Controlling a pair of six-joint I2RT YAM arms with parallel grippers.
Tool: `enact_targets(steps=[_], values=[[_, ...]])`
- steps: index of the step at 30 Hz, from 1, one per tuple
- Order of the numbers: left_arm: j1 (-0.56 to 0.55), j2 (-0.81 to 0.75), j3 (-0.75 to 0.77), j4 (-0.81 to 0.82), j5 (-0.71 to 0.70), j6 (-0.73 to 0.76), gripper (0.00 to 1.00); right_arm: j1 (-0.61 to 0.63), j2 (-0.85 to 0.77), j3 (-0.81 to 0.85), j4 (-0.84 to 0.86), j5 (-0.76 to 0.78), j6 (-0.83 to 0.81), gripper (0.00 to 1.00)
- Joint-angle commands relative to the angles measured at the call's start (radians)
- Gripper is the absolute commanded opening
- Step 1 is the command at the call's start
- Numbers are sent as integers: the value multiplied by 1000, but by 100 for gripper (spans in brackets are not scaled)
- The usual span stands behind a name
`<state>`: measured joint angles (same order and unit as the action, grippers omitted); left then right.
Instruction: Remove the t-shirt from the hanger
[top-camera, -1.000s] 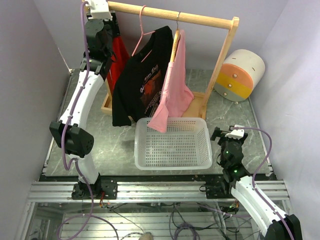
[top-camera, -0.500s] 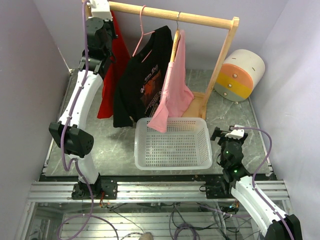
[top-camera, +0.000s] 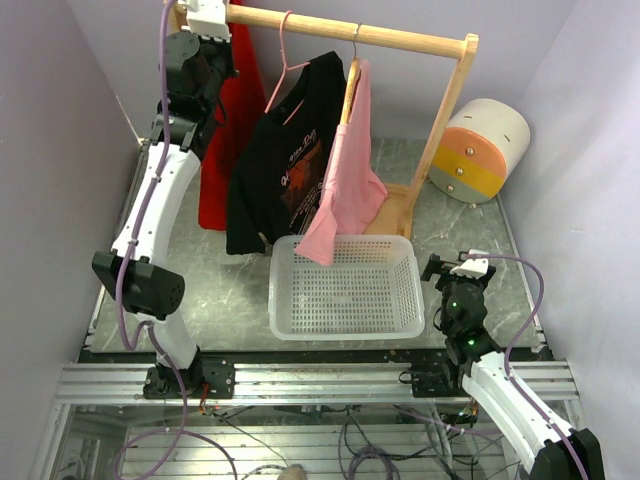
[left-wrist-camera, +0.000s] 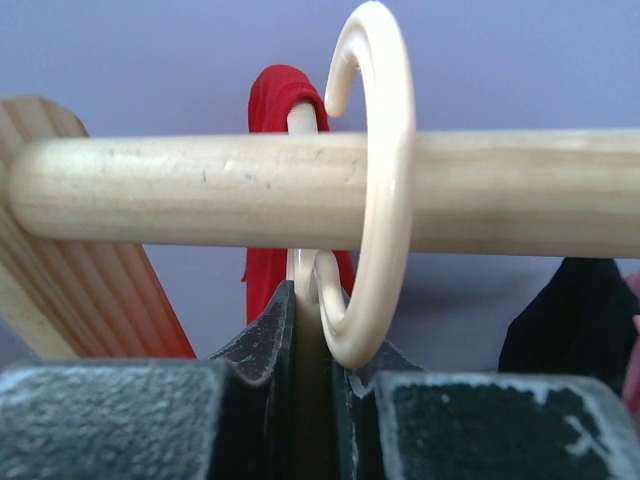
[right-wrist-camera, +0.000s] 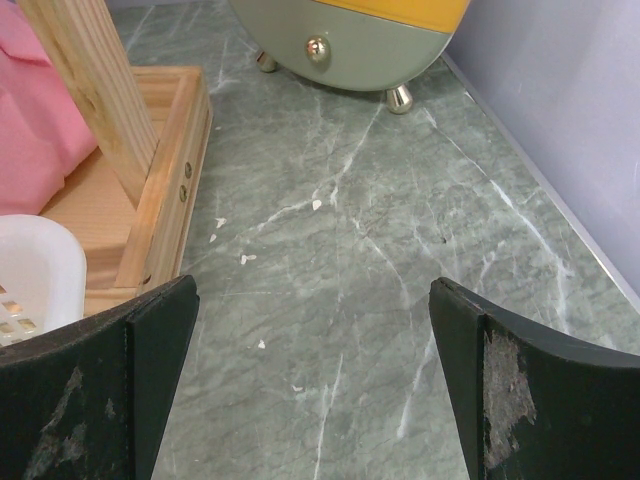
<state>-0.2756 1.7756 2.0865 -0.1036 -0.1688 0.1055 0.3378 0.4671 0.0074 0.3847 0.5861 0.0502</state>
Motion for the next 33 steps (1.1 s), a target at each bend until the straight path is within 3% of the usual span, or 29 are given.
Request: enact_targets(steps=[1, 11, 17, 23, 27, 33], values=[[7, -109, 35, 104, 83, 46, 7, 3, -2, -89, 25, -2, -5, 100], [19, -173, 18, 53, 168, 68, 7, 3, -3, -89, 24, -3, -6, 100], [22, -211, -25, -106, 191, 114, 7, 3, -3, -89, 23, -2, -6, 100], [23, -197, 47, -347, 212, 201, 7, 4, -2, -88, 25, -2, -6, 100], [23, -187, 109, -504, 166, 241, 7, 3, -1, -89, 25, -2, -6, 100], [23, -298, -32, -521, 60, 227, 7, 3, -5, -89, 21, 1, -6, 100]])
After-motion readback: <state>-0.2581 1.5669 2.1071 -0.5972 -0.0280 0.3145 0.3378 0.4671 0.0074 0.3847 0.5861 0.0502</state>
